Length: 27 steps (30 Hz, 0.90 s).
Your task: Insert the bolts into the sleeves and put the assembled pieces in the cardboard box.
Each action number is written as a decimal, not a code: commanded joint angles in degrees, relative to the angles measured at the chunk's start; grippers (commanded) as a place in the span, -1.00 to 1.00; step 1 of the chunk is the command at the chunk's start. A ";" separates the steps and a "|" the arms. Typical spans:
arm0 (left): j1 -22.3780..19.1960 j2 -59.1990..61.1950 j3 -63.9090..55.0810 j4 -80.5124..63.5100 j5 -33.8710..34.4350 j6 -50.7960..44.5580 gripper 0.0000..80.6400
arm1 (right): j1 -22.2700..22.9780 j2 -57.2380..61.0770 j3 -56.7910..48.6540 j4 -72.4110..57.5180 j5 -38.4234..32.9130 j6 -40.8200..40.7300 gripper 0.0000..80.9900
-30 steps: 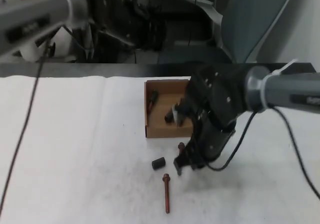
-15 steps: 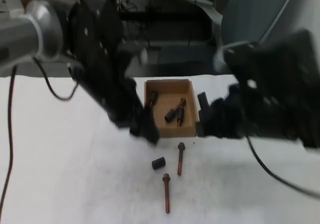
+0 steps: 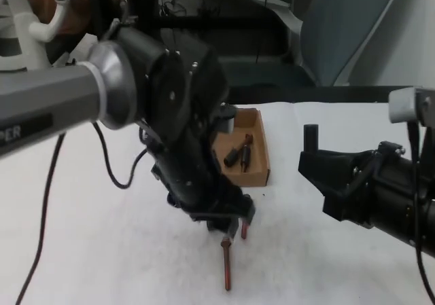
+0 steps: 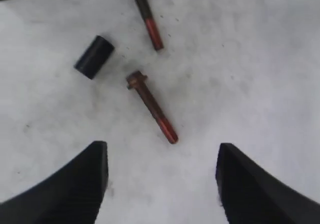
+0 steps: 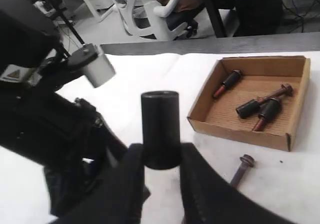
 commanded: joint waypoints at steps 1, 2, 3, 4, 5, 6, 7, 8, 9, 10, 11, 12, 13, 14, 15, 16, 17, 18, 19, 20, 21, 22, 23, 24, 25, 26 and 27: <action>-1.64 1.89 -0.05 -1.51 -3.40 -4.90 0.18 | -0.08 -0.78 -0.03 -0.41 -3.53 0.84 -0.99; -1.87 3.08 -0.05 -1.36 -3.55 -6.19 0.11 | -0.08 -0.78 -0.03 -0.41 -4.01 1.78 -0.99; -2.10 4.12 -0.05 -1.37 -3.56 -7.34 0.05 | -0.08 -0.78 -0.03 -0.41 -4.67 2.43 -0.99; -2.32 5.61 -0.05 -1.59 -3.55 -8.39 0.04 | -0.08 -0.78 -0.03 -0.41 -5.14 2.82 -0.99; -2.30 6.52 -0.05 -1.86 -3.55 -9.31 0.04 | -0.08 -0.78 -0.03 -0.41 -5.52 3.11 -0.99; -2.30 7.55 -0.05 -2.17 -3.55 -10.42 0.04 | -0.08 -0.78 -0.03 -0.41 -6.30 3.52 -0.99; -2.30 8.45 -0.05 -2.38 -3.55 -11.13 0.04 | -0.08 -0.78 -0.03 -0.41 -6.95 3.71 -0.99; -2.30 9.08 -0.05 -2.70 -3.55 -11.32 0.04 | -0.08 -0.78 -0.03 -0.41 -7.66 3.71 -0.99; -2.30 9.81 -0.05 -2.74 -3.55 -11.30 0.04 | -0.08 -0.78 -0.03 -0.41 -8.31 4.07 -0.99; -2.30 10.47 -0.05 -3.10 -3.65 -11.51 0.04 | -0.08 -0.78 -0.20 -0.41 -9.05 4.17 -0.99; -2.30 11.26 -0.05 -3.38 -3.66 -12.17 0.04 | -0.08 -0.78 -0.35 -0.41 -9.47 4.14 -0.99; -2.30 11.87 -0.05 -3.89 -3.66 -12.74 0.04 | -0.08 -0.78 -0.55 -0.41 -9.74 4.14 -0.99; -2.30 12.85 -0.05 -4.67 -3.66 -13.47 0.04 | -0.08 -0.78 -0.79 -0.41 -9.77 4.14 -0.99; -2.30 13.49 -0.05 -5.39 -3.31 -13.78 0.04 | -0.08 -0.78 -1.03 -0.41 -9.89 4.14 -0.99; -2.30 14.18 -0.05 -6.31 -2.58 -14.31 0.04 | -0.08 -0.78 -1.33 -0.41 -10.17 4.14 -0.99; -2.30 14.82 -0.05 -7.24 -1.99 -15.36 0.04 | -0.08 -0.78 -1.66 -0.41 -10.16 4.14 -0.99; -2.30 15.24 -0.05 -7.99 -1.08 -16.34 0.04 | -0.08 -0.78 -1.88 -0.41 -10.16 4.14 -0.99; -2.30 15.87 -0.05 -9.00 -0.32 -17.54 0.04 | -0.08 -0.78 -2.18 -0.41 -10.16 4.14 -0.99; -2.30 16.27 -0.05 -9.58 0.04 -18.07 0.04 | -0.08 -0.78 -2.44 -0.41 -10.30 4.14 -0.99; -2.30 16.71 -0.05 -9.96 0.05 -19.13 0.04 | -0.08 -0.78 -2.66 -0.41 -10.42 4.14 -0.99; -2.30 17.12 -0.05 -10.10 0.05 -19.88 0.04 | -0.08 -0.78 -2.84 -0.41 -10.72 4.14 -0.99; -2.30 17.47 -0.05 -10.09 0.05 -20.10 0.03 | -0.08 -0.78 -2.98 -0.41 -11.02 4.14 -0.99; -2.30 17.83 -0.05 -9.89 0.05 -20.09 -0.04 | -0.08 -0.78 -2.98 -0.41 -11.06 4.14 -0.99; -2.30 18.19 -0.05 -9.55 0.05 -20.09 -0.20 | -0.08 -0.78 -2.98 -0.41 -11.06 4.14 -0.99; -2.30 18.33 -0.05 -9.52 0.05 -19.72 -0.41 | -0.08 -0.78 -2.98 -0.41 -11.06 4.14 -0.99; -2.30 18.33 -0.05 -9.54 -0.10 -18.97 -0.75 | -0.08 -0.78 -2.98 -0.41 -11.06 4.14 -0.99; -2.30 18.22 -0.05 -9.68 -0.16 -18.19 -0.96 | -0.08 -0.78 -2.98 -0.41 -11.47 4.14 -0.99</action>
